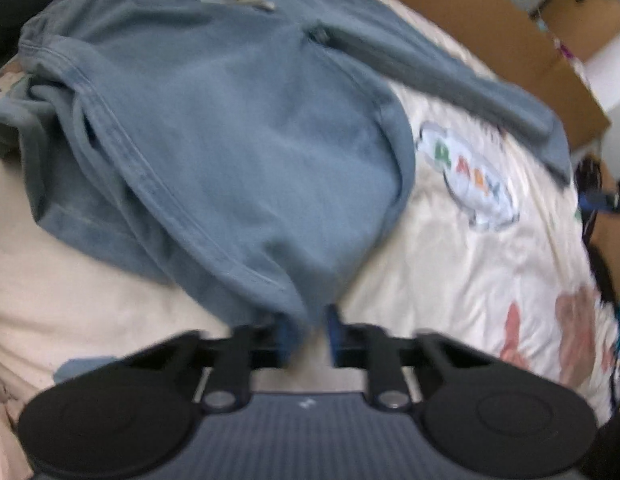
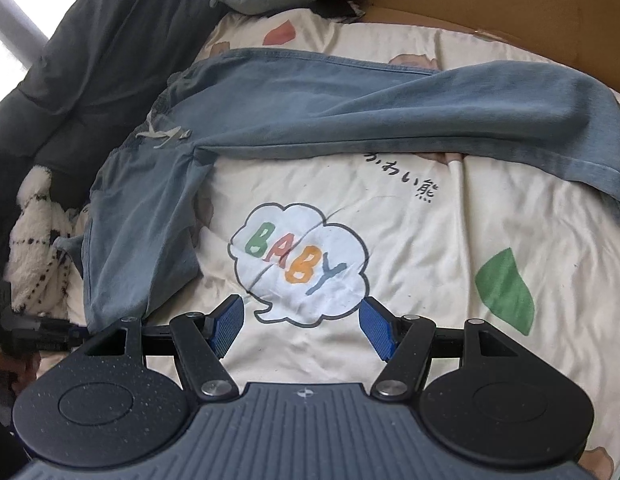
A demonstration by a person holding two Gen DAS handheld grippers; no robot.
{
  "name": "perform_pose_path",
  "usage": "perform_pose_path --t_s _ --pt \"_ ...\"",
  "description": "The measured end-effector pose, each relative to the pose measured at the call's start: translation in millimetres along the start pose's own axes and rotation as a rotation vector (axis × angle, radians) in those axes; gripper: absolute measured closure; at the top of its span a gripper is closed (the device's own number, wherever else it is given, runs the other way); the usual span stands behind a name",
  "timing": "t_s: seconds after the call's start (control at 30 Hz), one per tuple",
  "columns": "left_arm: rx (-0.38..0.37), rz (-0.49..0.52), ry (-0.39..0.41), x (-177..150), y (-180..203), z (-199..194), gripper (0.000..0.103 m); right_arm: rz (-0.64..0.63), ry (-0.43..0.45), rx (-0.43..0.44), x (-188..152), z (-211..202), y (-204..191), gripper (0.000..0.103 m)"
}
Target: Fold clothes
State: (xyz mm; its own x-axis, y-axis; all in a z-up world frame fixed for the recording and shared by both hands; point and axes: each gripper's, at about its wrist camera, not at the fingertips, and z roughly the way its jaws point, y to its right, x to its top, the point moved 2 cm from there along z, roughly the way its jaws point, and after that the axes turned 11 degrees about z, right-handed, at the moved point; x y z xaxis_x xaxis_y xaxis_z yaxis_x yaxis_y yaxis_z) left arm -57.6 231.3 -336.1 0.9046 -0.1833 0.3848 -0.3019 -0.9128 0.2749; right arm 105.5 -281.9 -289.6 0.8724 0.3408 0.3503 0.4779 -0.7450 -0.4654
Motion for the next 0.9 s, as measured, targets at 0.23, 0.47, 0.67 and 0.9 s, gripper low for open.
perform_pose_path --t_s 0.23,0.47,0.67,0.9 --pt "-0.009 0.070 0.135 43.3 1.8 -39.2 0.100 -0.002 0.002 -0.010 -1.3 -5.3 1.2 0.033" --pt "0.016 0.135 0.215 105.5 -7.0 -71.8 0.100 0.010 0.015 -0.020 -4.0 -10.3 5.1 0.033" --pt "0.046 0.152 0.246 158.4 -31.8 -82.8 0.100 0.032 0.049 -0.021 -0.9 -15.9 4.8 0.033" --pt "0.088 0.180 0.242 217.0 -64.2 -75.3 0.100 0.039 0.061 -0.039 1.4 -18.0 5.9 0.033"
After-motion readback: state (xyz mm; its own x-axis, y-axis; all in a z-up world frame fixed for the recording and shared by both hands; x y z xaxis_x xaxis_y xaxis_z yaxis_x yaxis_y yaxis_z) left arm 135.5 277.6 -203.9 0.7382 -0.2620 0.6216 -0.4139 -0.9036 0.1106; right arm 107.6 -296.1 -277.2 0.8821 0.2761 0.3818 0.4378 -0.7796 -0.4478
